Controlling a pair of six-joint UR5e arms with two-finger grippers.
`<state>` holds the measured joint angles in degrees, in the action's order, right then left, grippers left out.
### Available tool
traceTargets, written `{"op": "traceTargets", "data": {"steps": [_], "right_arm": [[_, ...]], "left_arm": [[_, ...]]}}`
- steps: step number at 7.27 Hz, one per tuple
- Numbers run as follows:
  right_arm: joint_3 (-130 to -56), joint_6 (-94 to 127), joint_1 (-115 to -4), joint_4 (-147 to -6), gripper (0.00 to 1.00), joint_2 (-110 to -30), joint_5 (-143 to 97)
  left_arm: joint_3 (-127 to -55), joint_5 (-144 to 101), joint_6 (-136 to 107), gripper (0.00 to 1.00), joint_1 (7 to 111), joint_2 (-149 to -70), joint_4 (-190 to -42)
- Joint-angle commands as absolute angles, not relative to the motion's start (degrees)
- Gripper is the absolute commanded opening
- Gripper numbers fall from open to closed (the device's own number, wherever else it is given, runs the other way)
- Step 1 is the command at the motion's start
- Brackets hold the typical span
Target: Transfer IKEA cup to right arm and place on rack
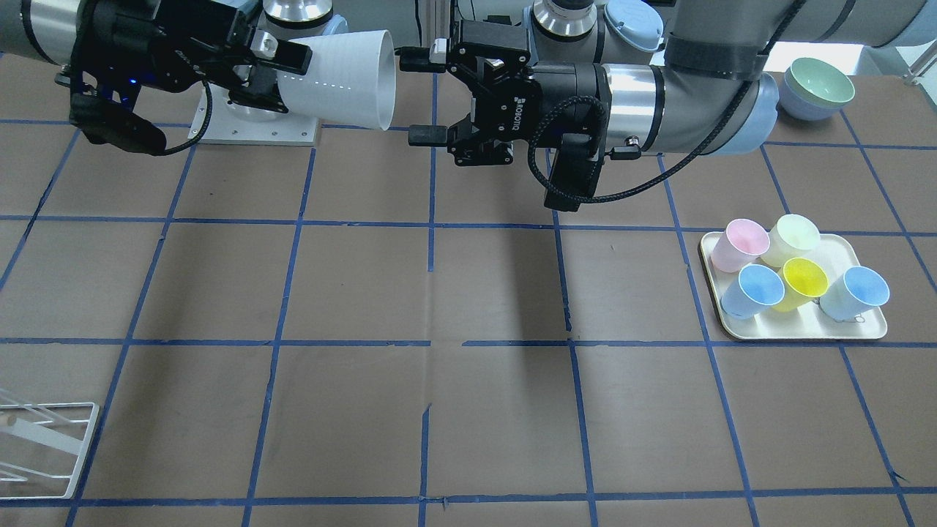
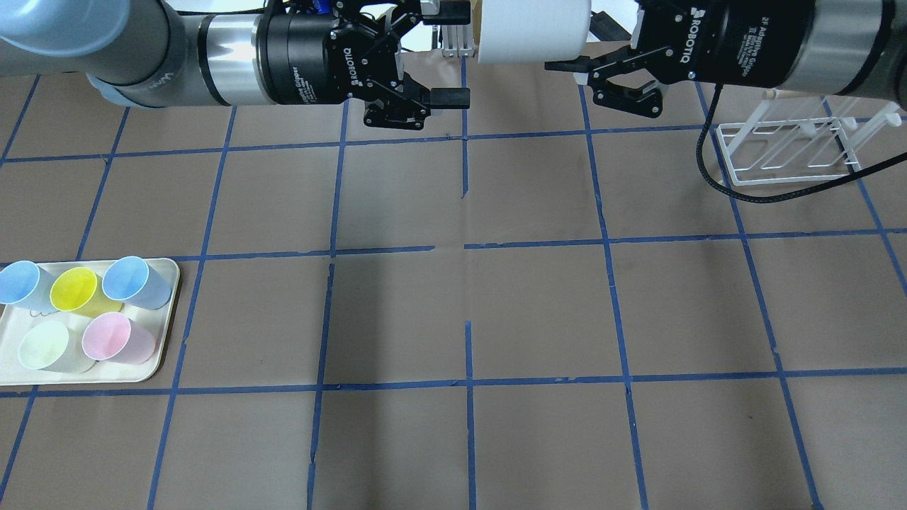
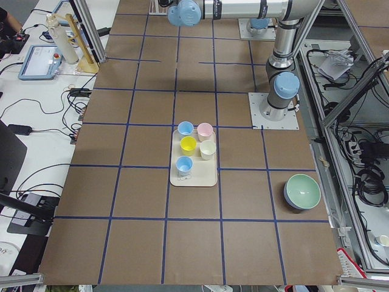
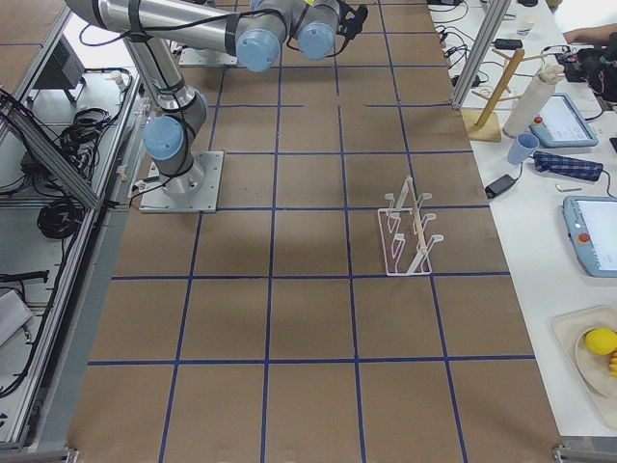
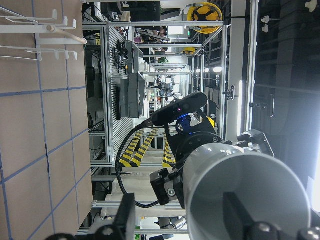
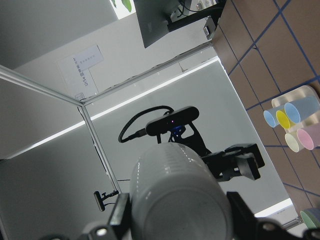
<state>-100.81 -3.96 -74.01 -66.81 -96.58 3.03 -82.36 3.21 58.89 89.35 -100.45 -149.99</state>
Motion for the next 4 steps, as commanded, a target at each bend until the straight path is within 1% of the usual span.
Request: {"op": "traceTargets", "data": {"steps": [1, 2, 4], "right_arm": [[-100.72, -3.96, -71.20, -67.14, 0.20, -96.50, 3.25], [-100.72, -3.96, -69.19, -67.32, 0.20, -96.50, 4.47], [-100.46, -4.83, -65.93, -71.69, 0.19, -96.59, 22.93]], "left_arm": [[-80.87, 4.21, 56.61, 1.00, 89.21, -100.46, -147.85], [-78.34, 13.01, 54.86, 1.00, 89.03, -100.89, -144.26], [-76.82, 23.93, 50.47, 1.00, 88.51, -101.25, -138.11]]}}
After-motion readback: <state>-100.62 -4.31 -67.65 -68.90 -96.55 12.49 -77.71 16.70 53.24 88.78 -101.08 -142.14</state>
